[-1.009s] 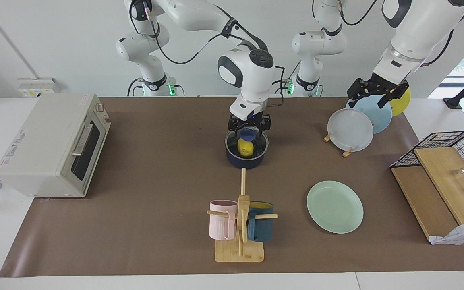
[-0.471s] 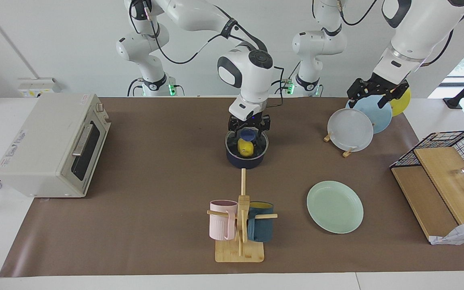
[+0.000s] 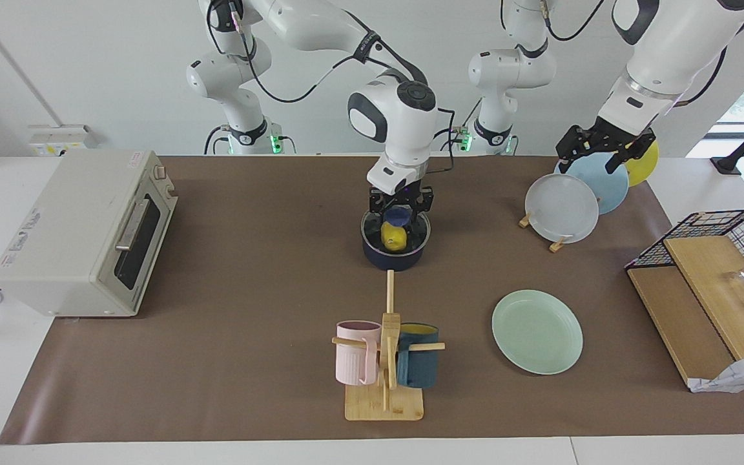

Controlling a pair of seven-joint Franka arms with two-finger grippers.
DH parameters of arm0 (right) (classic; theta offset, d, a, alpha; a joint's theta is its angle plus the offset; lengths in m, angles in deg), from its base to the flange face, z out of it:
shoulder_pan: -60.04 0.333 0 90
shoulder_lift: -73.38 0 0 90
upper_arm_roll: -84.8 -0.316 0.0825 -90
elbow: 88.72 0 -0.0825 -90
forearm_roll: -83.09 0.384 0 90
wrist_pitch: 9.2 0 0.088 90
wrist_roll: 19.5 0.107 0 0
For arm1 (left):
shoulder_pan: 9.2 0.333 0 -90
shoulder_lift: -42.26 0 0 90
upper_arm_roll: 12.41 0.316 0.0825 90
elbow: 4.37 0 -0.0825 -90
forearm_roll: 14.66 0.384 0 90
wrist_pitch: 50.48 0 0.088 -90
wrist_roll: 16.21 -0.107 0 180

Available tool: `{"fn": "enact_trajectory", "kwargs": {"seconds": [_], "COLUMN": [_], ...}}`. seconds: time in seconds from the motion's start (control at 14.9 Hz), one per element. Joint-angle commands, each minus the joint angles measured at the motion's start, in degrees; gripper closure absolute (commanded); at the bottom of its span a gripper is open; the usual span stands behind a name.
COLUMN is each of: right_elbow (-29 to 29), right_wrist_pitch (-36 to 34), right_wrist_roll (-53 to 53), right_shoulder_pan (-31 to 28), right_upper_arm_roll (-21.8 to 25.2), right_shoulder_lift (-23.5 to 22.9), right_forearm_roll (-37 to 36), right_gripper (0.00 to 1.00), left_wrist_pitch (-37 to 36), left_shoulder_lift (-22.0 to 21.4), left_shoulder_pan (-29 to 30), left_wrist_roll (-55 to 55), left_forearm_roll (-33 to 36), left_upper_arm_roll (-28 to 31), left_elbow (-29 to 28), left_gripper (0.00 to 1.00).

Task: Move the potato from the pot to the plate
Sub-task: 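Grasp the glass lid knob with the right gripper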

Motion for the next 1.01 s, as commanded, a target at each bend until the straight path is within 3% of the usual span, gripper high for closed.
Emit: {"fn": "enact_trajectory", "kwargs": {"seconds": [0.0,0.27,0.4,0.67,0.94], "right_elbow": [-1.89,-1.36,-0.58,3.72,6.72], "right_wrist_pitch": [1.48,1.39,0.87,-4.03,-8.36], "right_wrist_roll": [1.42,1.42,1.24,-0.16,-12.17], "right_shoulder_pan": [-0.15,-0.15,-0.24,-1.03,-7.07], "right_upper_arm_roll": [-0.17,-0.17,-0.17,-0.17,-0.08], "right_shoulder_lift": [1.65,1.48,1.39,1.48,2.35], "right_forearm_roll": [-0.42,-0.51,-0.51,-0.77,-0.6], "right_gripper": [0.44,0.52,0.64,0.64,0.64], "left_wrist_pitch": [-0.7,-0.52,-0.26,0.7,0.97], "left_shoulder_lift": [-0.58,-0.58,-0.57,-0.49,-0.49], "left_shoulder_pan": [0.09,0.09,0.18,0.09,0.09], "left_wrist_roll": [0.23,0.41,0.58,0.67,0.76], "left_forearm_roll": [0.76,0.76,0.76,0.76,0.76], "left_upper_arm_roll": [0.14,0.14,0.14,0.14,0.14], "left_elbow": [0.0,0.0,0.0,0.0,0.0], "left_gripper": [0.0,0.0,0.0,0.0,0.0]}}
